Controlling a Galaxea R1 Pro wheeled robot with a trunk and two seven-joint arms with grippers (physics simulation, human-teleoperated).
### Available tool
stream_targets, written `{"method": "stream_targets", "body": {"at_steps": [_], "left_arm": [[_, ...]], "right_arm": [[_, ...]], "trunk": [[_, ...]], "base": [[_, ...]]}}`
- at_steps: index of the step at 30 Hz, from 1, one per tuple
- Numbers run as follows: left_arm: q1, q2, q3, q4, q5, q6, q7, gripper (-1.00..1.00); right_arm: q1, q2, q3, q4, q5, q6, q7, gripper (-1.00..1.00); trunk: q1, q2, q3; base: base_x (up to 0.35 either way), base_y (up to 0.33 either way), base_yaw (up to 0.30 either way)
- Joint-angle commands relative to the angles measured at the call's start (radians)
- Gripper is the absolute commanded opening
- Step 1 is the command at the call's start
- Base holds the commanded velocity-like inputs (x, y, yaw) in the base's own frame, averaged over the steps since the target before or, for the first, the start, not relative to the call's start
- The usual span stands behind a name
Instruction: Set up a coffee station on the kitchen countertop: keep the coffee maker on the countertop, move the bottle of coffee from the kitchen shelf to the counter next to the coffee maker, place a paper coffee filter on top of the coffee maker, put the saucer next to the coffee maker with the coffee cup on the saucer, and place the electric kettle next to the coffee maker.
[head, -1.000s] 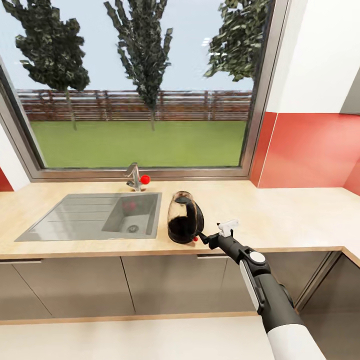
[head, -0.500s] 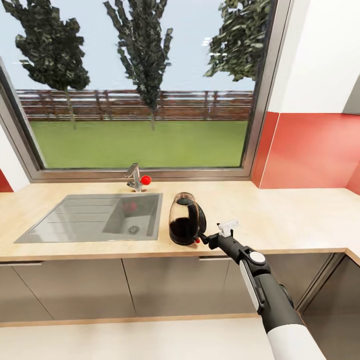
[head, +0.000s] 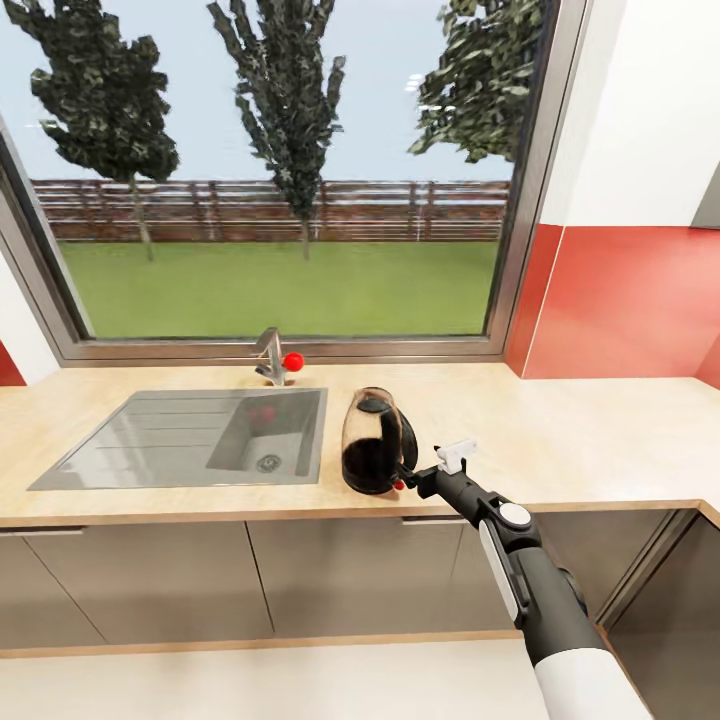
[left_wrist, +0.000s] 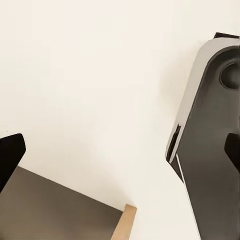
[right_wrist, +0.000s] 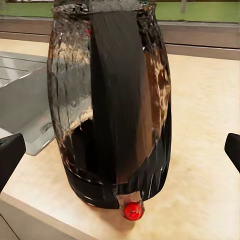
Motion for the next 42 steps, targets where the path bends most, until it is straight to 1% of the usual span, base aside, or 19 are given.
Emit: {"method": "stream_targets", "body": {"at_steps": [1,3,5,6,9,11,16,26,33,42], "left_arm": [[0.0,0.002,-0.015,-0.003,0.006,-0.004,0.0,1.0],[-0.008,0.012,-0.02,-0.027,-0.022,-0.014,-0.003,1.0],[-0.01,0.014,-0.02,-0.04,-0.036,-0.04,-0.004,1.0],[-0.014,0.021,-0.02,-0.067,-0.073,-0.141,-0.022,1.0],[-0.017,0.025,-0.019,-0.075,-0.124,-0.169,-0.122,1.0],[-0.017,0.025,-0.019,-0.077,-0.134,-0.173,-0.148,1.0],[-0.017,0.026,-0.017,-0.077,-0.141,-0.177,-0.165,1.0],[-0.017,0.024,-0.017,-0.076,-0.141,-0.177,-0.167,1.0],[-0.017,0.025,-0.016,-0.074,-0.141,-0.177,-0.166,1.0],[-0.017,0.024,-0.016,-0.075,-0.141,-0.176,-0.167,1.0]], "right_arm": [[-0.001,0.001,-0.002,-0.001,0.01,0.004,0.005,1.0],[-0.001,0.001,-0.002,-0.001,0.01,0.004,0.004,1.0],[-0.001,0.001,-0.001,-0.001,0.01,0.004,0.004,1.0],[-0.001,0.001,0.0,0.001,0.01,0.004,0.004,1.0],[-0.001,0.001,0.0,0.001,0.011,0.004,0.004,1.0],[-0.001,0.001,0.0,0.001,0.01,0.004,0.004,1.0],[-0.001,0.001,0.0,0.001,0.011,0.004,0.004,1.0],[-0.001,0.001,0.0,0.001,0.012,0.004,0.004,1.0],[0.0,0.001,0.0,0.001,0.012,0.004,0.004,1.0],[-0.001,-0.006,0.0,0.004,0.012,0.004,0.004,1.0]], "trunk": [[0.001,-0.002,-0.002],[0.001,-0.002,-0.002],[0.001,-0.002,-0.002],[0.001,-0.002,-0.002],[0.001,-0.002,-0.002],[0.001,-0.002,-0.002],[0.001,-0.002,-0.002],[0.001,-0.002,-0.002],[0.001,-0.002,-0.002],[0.001,-0.002,-0.002]], "base": [[0.0,0.0,0.0],[0.0,0.0,0.0],[0.0,0.0,0.0],[0.0,0.0,0.0],[0.007,0.002,0.0],[0.11,0.069,0.0],[0.073,0.053,0.0],[0.007,0.003,0.0],[0.133,0.049,0.0],[0.008,0.003,0.0]]}}
